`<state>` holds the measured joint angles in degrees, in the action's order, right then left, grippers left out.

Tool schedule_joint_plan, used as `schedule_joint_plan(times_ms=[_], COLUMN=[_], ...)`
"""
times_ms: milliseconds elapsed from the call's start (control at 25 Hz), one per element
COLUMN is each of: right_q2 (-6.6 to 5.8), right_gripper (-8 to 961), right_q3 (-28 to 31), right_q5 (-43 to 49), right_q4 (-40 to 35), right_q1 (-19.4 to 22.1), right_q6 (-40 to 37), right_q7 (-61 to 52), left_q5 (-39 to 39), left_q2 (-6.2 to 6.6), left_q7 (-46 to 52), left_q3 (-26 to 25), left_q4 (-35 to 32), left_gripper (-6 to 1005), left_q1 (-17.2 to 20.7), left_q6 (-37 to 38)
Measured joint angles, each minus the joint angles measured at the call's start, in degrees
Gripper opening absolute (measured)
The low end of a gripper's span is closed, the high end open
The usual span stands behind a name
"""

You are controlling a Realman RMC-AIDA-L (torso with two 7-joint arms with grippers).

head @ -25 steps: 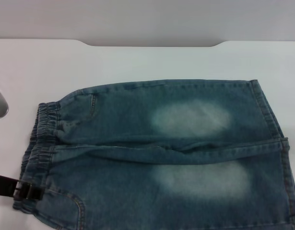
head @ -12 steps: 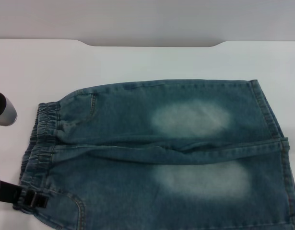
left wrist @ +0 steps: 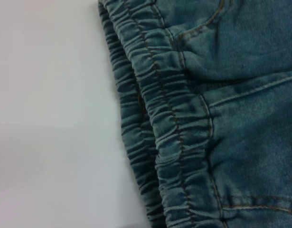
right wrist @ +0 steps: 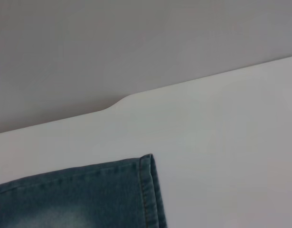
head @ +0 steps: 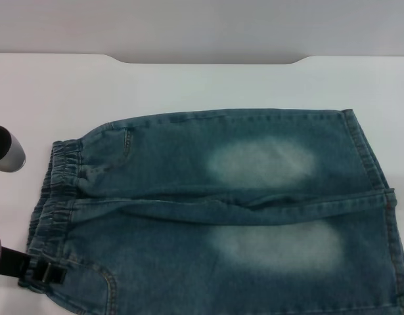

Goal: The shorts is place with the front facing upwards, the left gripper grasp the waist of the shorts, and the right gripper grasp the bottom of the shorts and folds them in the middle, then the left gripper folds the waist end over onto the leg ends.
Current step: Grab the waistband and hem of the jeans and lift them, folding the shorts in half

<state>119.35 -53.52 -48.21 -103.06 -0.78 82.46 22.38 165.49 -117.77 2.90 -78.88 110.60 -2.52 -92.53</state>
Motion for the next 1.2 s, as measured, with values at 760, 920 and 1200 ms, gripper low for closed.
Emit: schedule_joint_plan(times_ms=[760,920,1200], right_q2=[-0.04,-0.07,-0.11], right_gripper=[652,654,654], right_q3=[0.17,0.26,1.08], right_q5=[-0.84,-0.84,-1.27], right_q4=[-0.03,-0.02,-0.28], right_q1=[-0.24,-0.28,-0.51], right_q6=[0.07,0.08,0.82], right_q7=[0.20,0.21,0.22], left_q5=[0.10,0.10,0.02], left_q2=[0.17,0.17,0.12], left_q7=[-0.65,-0.69,-1.67], left_q3=[-0.31,-0.31,-0.63], left_q4=[-3.64,-3.81,-2.87], left_gripper=[579,574,565], left_q1=[-1.57,-2.01,-2.92], left_q6=[0.82,1.07,0.19])
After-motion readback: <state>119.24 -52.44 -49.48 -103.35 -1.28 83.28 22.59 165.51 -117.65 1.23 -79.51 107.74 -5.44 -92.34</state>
